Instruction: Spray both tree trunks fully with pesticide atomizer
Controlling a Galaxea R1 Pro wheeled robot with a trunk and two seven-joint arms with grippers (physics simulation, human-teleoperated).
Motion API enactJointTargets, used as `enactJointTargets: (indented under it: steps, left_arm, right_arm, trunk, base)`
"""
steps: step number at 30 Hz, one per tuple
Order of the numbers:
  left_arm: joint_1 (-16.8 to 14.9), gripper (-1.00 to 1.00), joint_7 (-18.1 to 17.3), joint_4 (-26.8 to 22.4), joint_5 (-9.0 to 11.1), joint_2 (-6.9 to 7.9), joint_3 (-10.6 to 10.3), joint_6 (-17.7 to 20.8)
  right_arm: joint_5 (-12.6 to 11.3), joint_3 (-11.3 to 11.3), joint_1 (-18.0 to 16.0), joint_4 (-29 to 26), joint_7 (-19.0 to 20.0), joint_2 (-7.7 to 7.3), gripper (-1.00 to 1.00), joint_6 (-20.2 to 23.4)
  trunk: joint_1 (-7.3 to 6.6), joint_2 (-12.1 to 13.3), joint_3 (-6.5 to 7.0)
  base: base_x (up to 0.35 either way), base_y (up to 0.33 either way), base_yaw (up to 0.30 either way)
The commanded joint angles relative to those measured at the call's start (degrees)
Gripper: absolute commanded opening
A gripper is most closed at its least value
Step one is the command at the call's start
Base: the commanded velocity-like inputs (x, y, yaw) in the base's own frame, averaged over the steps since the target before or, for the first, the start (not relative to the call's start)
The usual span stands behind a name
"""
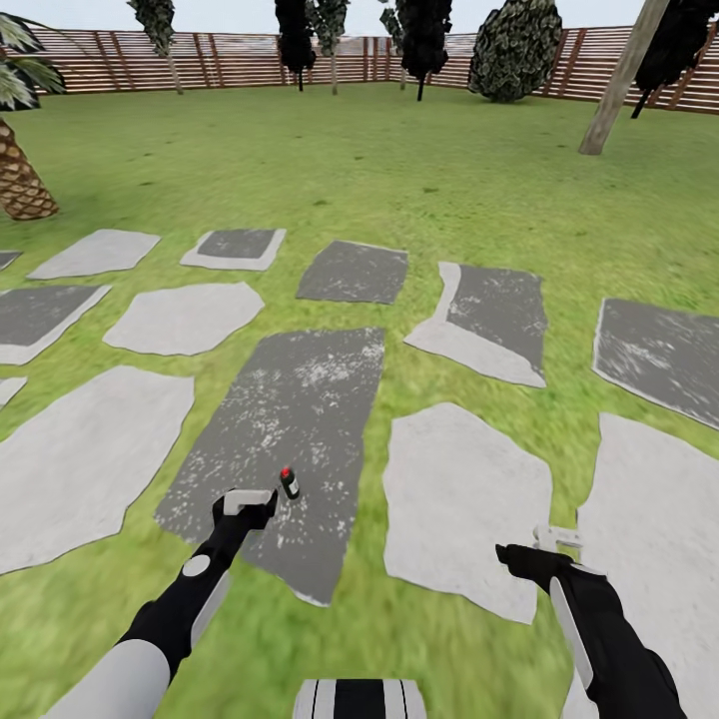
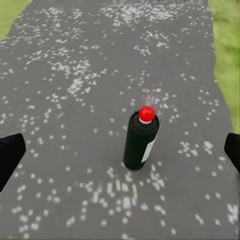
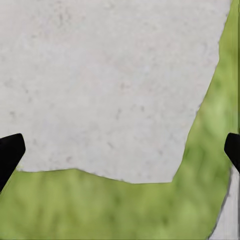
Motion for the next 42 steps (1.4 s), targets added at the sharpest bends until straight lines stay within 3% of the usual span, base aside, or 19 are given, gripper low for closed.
enactJointTargets:
  steps: [1, 15, 30, 42]
  left_arm:
    - [-0.03, 1.0, -0.09, 0.03, 0.41, 0.05, -0.23, -0.16]
    - [-0.03, 1.0, -0.09, 0.03, 0.43, 0.03, -0.25, -0.16]
    - [-0.03, 1.0, -0.08, 0.03, 0.41, 0.03, -0.22, -0.15]
    - [-0.03, 1.0, -0.09, 0.03, 0.42, 0.03, -0.17, -0.15]
  right_arm:
    - [-0.04, -0.05, -0.02, -0.05, 0.15, 0.0, 1.0, 0.25]
    - [-0.04, -0.05, -0.02, -0.05, 0.15, 0.0, 1.0, 0.28]
    - [-0.04, -0.06, -0.02, -0.05, 0.16, 0.0, 1.0, 0.27]
    - [-0.04, -0.1, -0.02, -0.05, 0.15, 0.0, 1.0, 0.28]
  trunk:
    - [0.02, -0.01, -0.05]
    - [0.02, -0.01, -0.06]
    - [0.02, -0.01, -0.06]
    - [0.02, -0.01, -0.06]
  base:
    - [0.289, -0.189, 0.009]
    - [0.064, -0.113, 0.001]
    - [0.161, -0.037, 0.0]
    - [0.024, -0.001, 0.0]
